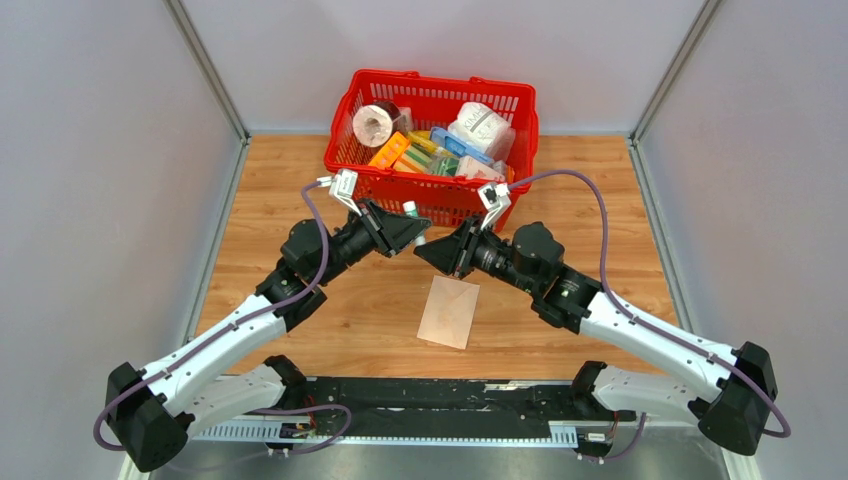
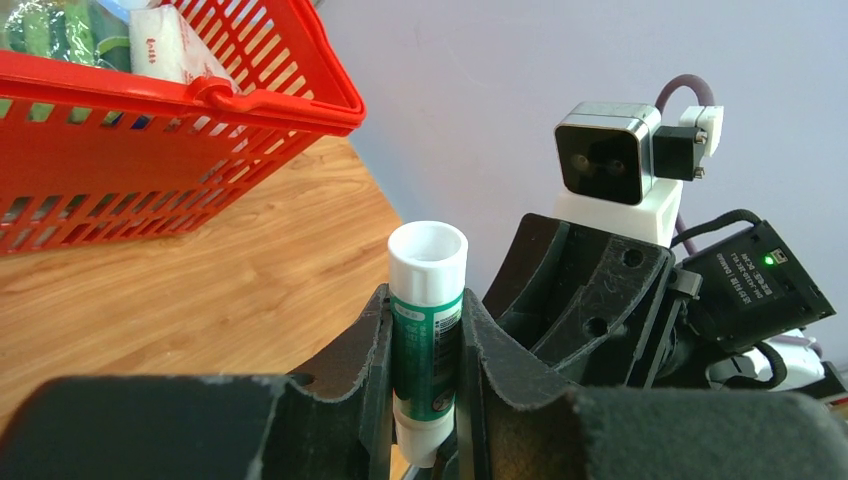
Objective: Place the letter into the envelope and seal it
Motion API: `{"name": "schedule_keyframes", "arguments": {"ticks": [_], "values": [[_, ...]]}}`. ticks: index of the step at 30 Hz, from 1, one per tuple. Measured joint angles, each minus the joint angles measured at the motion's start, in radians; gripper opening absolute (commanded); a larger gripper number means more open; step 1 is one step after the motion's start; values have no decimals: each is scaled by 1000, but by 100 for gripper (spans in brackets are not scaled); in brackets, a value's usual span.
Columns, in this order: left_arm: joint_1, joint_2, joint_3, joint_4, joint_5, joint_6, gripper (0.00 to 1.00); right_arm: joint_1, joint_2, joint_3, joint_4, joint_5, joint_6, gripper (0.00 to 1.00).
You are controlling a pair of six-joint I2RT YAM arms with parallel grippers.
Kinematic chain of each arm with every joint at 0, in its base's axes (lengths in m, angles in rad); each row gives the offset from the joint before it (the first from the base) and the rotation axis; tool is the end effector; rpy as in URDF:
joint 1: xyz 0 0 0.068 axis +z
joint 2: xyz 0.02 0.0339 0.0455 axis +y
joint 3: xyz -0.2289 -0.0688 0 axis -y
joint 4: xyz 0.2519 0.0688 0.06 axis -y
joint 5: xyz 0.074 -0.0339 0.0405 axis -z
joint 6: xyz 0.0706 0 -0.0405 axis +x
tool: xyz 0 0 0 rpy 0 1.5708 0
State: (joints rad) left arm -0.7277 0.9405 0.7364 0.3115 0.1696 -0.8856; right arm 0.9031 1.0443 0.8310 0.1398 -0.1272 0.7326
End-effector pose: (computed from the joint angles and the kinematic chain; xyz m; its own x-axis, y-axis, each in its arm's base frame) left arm 0.2061 -0.1996 0.3215 -0.5540 -0.5286 -0.6432 0.5562 0.3399 -0.7584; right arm 0.1834 0.2470 0.3061 -0.6071 0.3014 -0.7352 -0.6069 0.4213 0.6739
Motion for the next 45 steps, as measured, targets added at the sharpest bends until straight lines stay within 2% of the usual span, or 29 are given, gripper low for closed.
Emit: {"name": "schedule_keyframes", "arguments": {"ticks": [28, 37, 45], "values": [[-39, 6, -18, 20, -70, 126, 0, 5, 18, 0, -10, 44, -9, 15], [-42, 0, -21, 14, -53, 154, 0, 11, 17, 2, -16, 37, -87, 16], [-42, -27, -7, -53, -50, 166, 0, 18, 35, 29, -32, 11, -186, 17]]}}
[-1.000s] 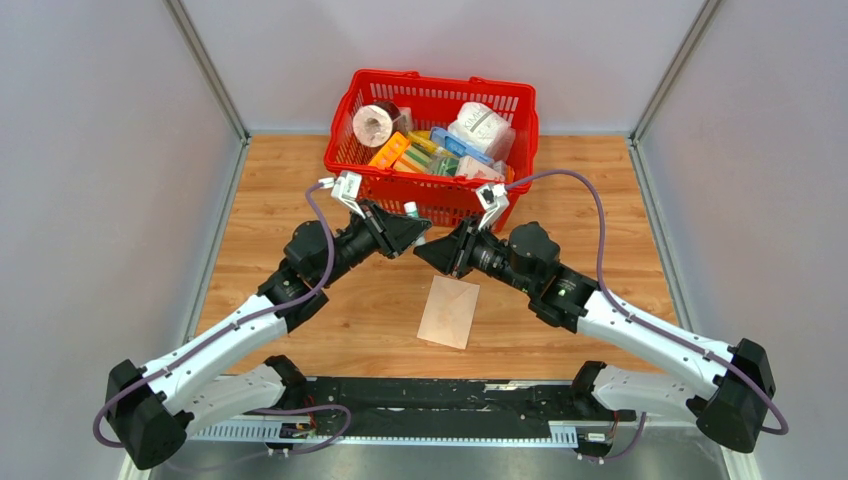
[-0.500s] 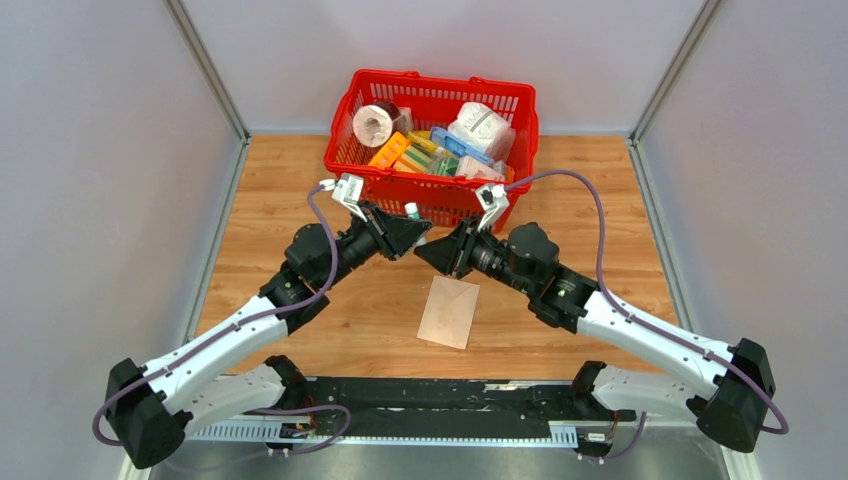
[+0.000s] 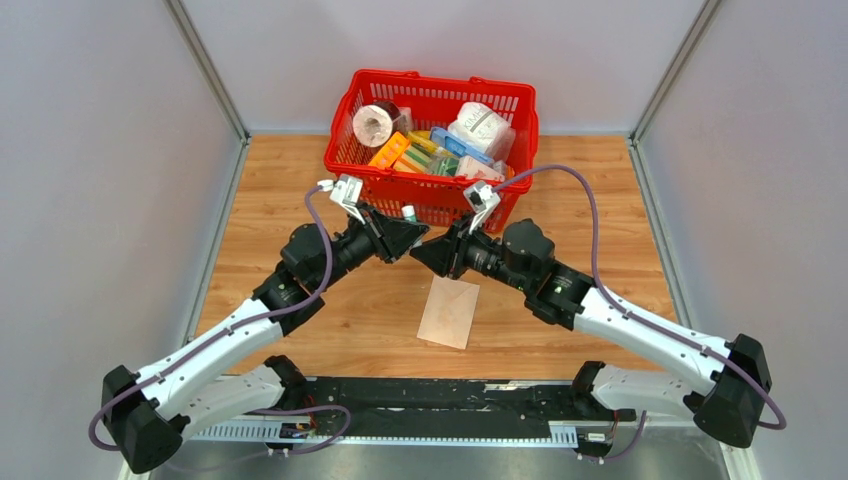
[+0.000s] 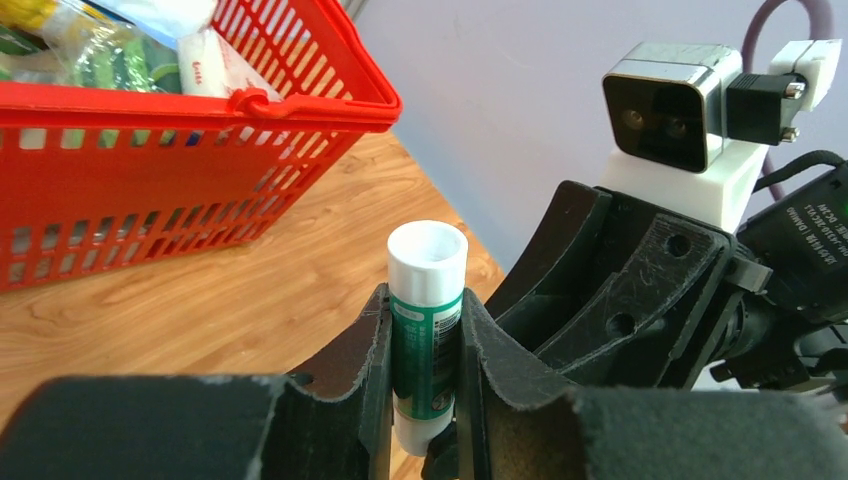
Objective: Place the letter into the envelope and seal it
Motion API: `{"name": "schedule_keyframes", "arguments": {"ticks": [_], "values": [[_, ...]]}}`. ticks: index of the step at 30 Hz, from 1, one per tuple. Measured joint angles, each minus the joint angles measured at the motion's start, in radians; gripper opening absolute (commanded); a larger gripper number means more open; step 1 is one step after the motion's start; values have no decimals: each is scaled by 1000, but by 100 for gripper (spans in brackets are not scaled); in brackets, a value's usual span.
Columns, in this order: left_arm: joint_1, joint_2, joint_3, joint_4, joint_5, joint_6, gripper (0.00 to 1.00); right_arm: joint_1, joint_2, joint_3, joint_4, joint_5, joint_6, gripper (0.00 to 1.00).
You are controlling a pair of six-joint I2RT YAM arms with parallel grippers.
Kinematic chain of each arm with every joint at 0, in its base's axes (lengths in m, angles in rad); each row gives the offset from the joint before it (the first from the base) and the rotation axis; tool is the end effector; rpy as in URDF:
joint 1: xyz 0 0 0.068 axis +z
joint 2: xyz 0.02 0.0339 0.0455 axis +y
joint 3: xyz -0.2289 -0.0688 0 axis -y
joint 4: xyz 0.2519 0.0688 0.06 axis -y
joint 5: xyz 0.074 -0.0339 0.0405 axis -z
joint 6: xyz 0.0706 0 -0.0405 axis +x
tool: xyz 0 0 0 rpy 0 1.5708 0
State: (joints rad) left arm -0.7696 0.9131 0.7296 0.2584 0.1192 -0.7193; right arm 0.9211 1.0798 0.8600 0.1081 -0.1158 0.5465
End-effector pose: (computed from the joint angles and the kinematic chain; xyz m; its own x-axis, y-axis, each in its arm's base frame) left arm 0.1970 -0.2025 0.3185 -0.4709 -0.4546 -0.7560 0.6192 0.4401 -0.6503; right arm 0.1836 0.2551 0.3029 -0.5048 0.1889 -0.8423 -0.7000 0.4814 0.5275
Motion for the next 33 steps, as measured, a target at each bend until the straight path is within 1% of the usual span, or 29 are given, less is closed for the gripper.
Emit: {"name": "schedule_keyframes", "arguments": {"ticks": [7, 16, 21, 26, 28, 33], "values": [[6, -31, 18, -55, -65, 53, 0, 1, 74, 69, 3, -8, -8, 16], [6, -45, 17, -68, -108, 73, 0, 1, 107, 78, 39, -8, 20, 16], [6, -46, 12, -70, -124, 74, 0, 1, 117, 79, 47, -5, 30, 19], [7, -50, 8, -76, -143, 68, 0, 1, 130, 87, 45, -5, 33, 30], [6, -53, 9, -84, -153, 60, 0, 1, 132, 92, 37, -4, 37, 36], [8, -50, 38, -178, -185, 25, 0, -3, 144, 118, -13, 24, 42, 54]]}}
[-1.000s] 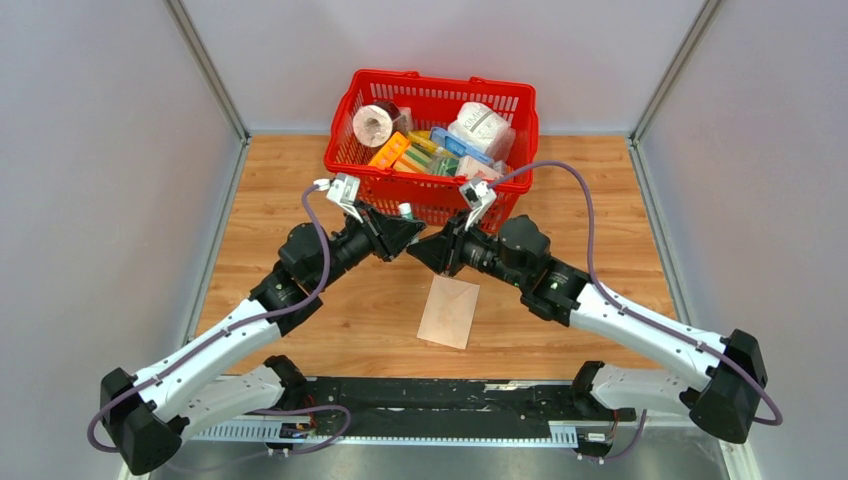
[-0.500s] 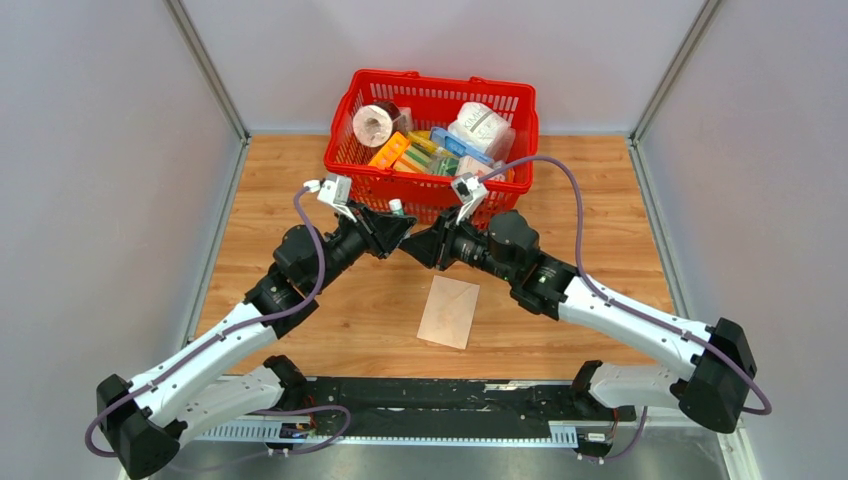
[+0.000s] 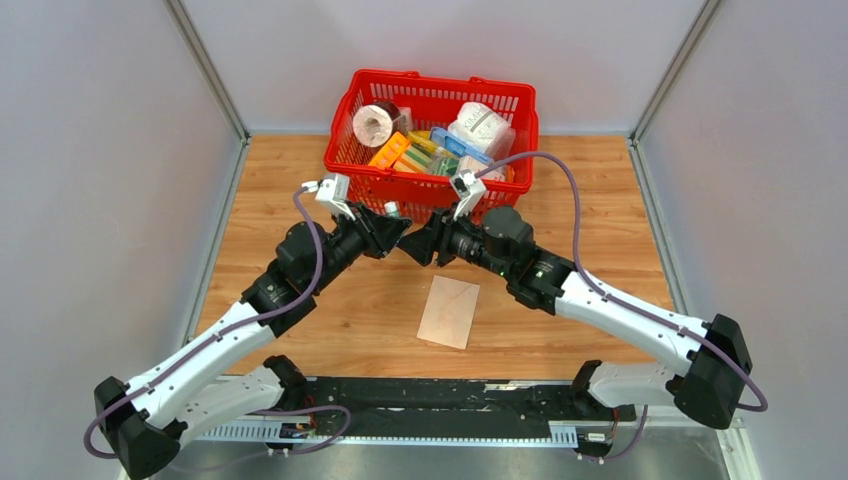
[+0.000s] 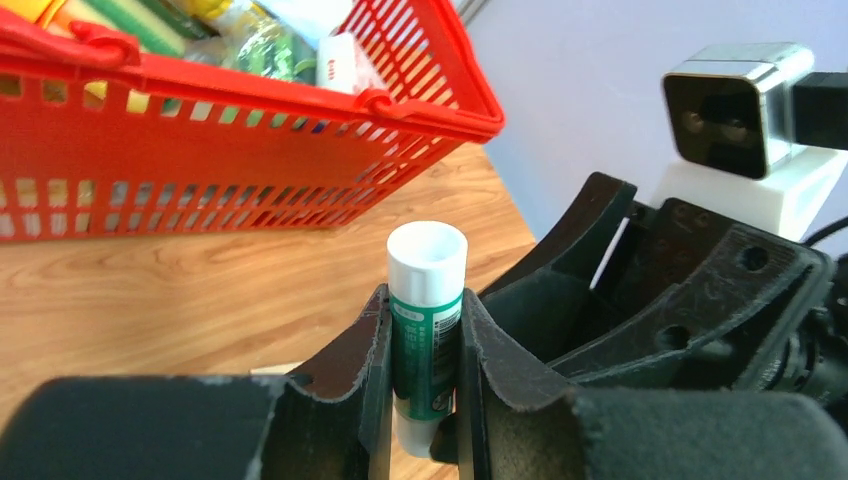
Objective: Place the letter into the envelope and seal it
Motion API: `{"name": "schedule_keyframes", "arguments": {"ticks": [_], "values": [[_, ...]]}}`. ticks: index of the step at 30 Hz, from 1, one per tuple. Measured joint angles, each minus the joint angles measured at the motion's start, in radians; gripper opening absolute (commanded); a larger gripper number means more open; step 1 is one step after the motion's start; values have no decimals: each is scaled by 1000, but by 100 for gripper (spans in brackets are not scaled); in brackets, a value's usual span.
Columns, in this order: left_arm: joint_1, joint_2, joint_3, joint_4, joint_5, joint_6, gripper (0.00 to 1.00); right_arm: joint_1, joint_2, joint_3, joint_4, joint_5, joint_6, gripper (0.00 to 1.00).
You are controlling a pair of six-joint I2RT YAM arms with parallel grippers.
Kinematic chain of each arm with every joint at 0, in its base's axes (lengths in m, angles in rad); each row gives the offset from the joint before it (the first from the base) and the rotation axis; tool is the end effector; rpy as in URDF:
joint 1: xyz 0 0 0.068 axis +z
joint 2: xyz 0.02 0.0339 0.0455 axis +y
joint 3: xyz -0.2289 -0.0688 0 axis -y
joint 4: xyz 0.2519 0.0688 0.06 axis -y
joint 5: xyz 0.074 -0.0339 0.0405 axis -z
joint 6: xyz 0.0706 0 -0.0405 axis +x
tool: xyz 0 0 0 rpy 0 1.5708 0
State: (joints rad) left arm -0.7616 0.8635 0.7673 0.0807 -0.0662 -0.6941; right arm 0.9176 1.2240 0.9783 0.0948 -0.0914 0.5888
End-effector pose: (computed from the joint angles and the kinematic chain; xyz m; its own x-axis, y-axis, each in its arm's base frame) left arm 0.2002 -0.1845 0.3208 -0.4185 -0.4829 -0.7692 0.4853 0.5970 -0.6388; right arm 0.2038 0.2769 0.3040 -0.5456 0.1970 -0.8145 -0.6525 0.5100 0.5605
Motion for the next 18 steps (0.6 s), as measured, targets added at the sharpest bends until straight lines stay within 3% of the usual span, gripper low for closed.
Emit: {"name": "schedule_keyframes", "arguments": {"ticks": [6, 13, 18], "values": [[46, 31, 64, -178, 5, -42, 0, -26, -13, 0, -57, 61, 7, 69], [91, 135, 98, -427, 24, -62, 0, -33, -199, -65, -161, 175, 10, 72], [109, 338, 90, -507, 39, -56, 6, -33, -290, -72, -256, 243, 8, 72]]}}
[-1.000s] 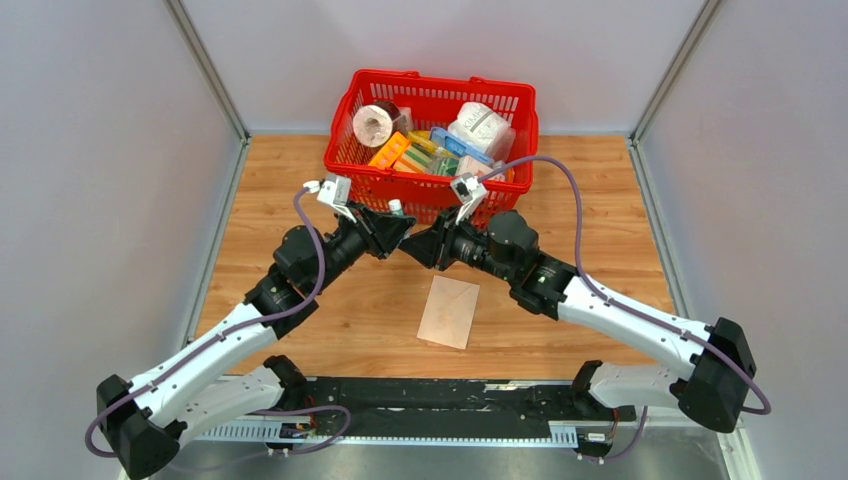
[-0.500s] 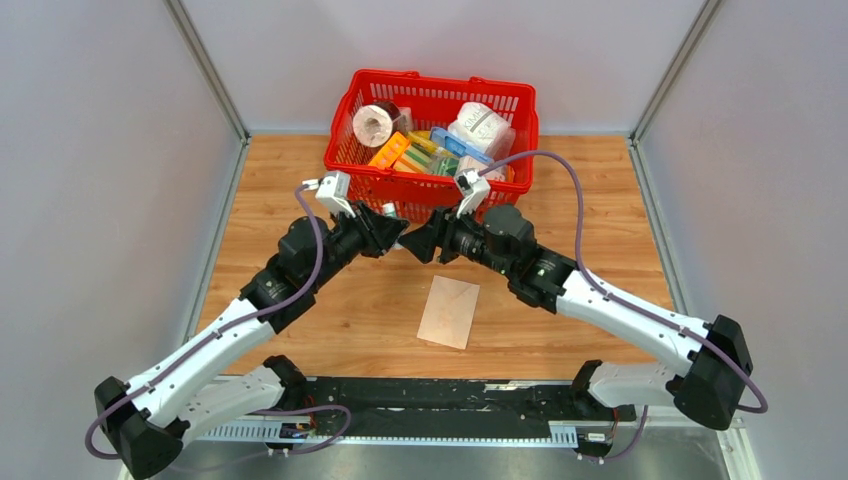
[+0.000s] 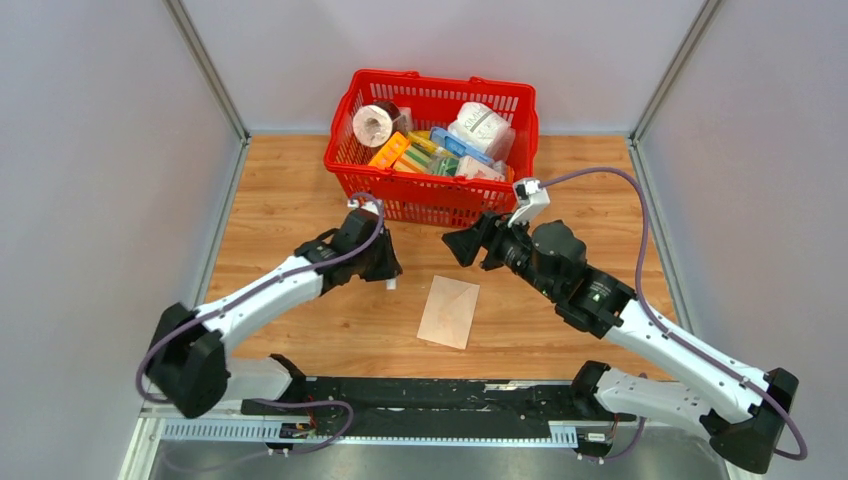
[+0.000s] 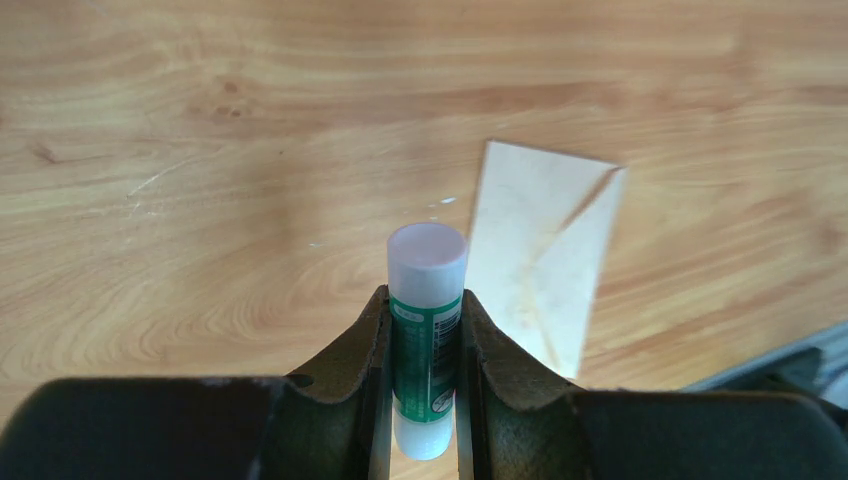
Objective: Place the letter into the envelope and seal it
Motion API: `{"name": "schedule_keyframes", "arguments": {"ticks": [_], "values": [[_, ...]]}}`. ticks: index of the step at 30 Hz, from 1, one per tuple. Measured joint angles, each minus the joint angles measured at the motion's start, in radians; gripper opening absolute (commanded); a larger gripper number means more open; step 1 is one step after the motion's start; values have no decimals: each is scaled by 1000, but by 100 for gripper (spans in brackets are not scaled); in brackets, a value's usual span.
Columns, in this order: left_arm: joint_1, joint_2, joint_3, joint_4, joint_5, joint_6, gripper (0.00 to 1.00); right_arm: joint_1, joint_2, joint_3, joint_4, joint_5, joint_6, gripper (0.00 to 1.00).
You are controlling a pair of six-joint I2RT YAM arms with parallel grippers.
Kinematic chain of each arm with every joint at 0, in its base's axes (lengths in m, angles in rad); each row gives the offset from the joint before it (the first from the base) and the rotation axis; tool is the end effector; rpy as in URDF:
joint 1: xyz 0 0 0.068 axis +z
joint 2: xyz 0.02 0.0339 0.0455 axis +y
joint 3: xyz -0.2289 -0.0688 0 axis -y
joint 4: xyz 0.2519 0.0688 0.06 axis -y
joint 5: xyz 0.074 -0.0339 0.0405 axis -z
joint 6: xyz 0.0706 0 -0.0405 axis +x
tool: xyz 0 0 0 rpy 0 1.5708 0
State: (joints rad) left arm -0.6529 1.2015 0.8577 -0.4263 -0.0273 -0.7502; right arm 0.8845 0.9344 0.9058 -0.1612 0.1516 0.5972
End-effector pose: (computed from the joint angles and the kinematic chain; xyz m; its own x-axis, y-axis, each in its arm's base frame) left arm 0.2383 -0.1798 0.1979 -0.8080 -0.2401 -0.5381 0.0558 0.8779 -0.4755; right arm 0.1848 0.2088 0.3232 -0.4760 0.2961 -0.8281 -0.4874 0.6949 0.5287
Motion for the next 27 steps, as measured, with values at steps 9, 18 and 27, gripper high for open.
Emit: {"name": "schedule_keyframes", "arguments": {"ticks": [9, 18, 27], "values": [[1, 402, 94, -57, -35, 77, 16, -1, -9, -16, -145, 50, -7, 73], [1, 478, 173, -62, -70, 115, 26, -2, -35, -33, -187, 64, -11, 73], [1, 524, 175, -55, -76, 130, 30, -2, -38, -37, -198, 66, -11, 73]]}}
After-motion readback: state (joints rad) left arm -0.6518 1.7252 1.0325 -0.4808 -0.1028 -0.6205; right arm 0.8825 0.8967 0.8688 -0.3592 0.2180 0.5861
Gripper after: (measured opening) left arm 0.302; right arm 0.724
